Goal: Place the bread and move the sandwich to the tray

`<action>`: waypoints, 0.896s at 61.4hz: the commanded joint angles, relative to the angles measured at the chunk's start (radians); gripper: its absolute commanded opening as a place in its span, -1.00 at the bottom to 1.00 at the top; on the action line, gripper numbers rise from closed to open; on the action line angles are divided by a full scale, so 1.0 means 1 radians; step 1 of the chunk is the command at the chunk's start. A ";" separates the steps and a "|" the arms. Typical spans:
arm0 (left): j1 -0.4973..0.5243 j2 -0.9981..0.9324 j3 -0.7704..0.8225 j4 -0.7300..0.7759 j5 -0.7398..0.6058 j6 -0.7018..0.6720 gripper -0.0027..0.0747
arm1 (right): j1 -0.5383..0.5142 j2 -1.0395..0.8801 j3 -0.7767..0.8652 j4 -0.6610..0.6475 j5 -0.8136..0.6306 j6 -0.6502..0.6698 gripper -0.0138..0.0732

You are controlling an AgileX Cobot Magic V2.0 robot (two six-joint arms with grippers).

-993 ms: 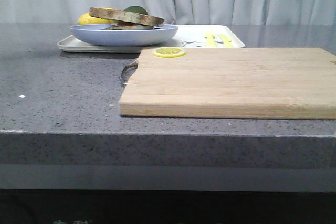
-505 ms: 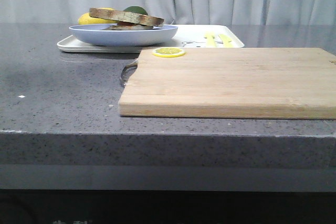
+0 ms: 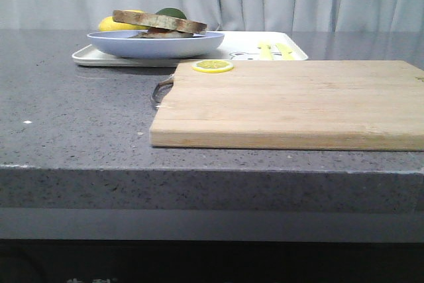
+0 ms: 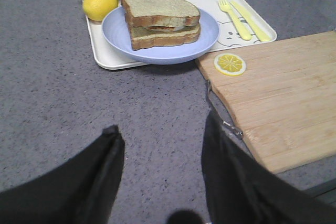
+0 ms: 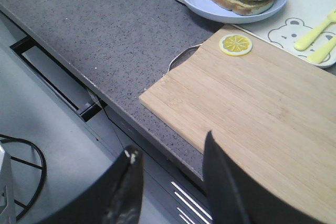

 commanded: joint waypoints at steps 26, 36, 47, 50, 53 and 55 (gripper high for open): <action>-0.006 -0.141 0.085 0.052 -0.088 0.001 -0.03 | -0.006 0.002 -0.025 0.021 -0.060 -0.002 0.03; -0.006 -0.141 0.085 0.052 -0.092 0.001 -0.20 | -0.006 0.002 -0.018 0.021 -0.061 -0.002 -0.16; -0.006 -0.141 0.085 0.052 -0.108 0.001 -0.74 | -0.006 0.002 0.002 0.020 -0.060 -0.002 -0.73; -0.006 -0.141 0.086 0.052 -0.112 0.001 -0.87 | -0.006 0.002 0.007 0.020 -0.060 -0.002 -0.84; -0.006 -0.141 0.086 0.052 -0.118 0.001 -0.99 | -0.006 0.002 0.009 0.020 -0.060 -0.002 -0.83; -0.006 -0.141 0.086 0.052 -0.119 0.001 -0.98 | -0.006 0.002 0.010 0.020 -0.061 -0.002 -0.84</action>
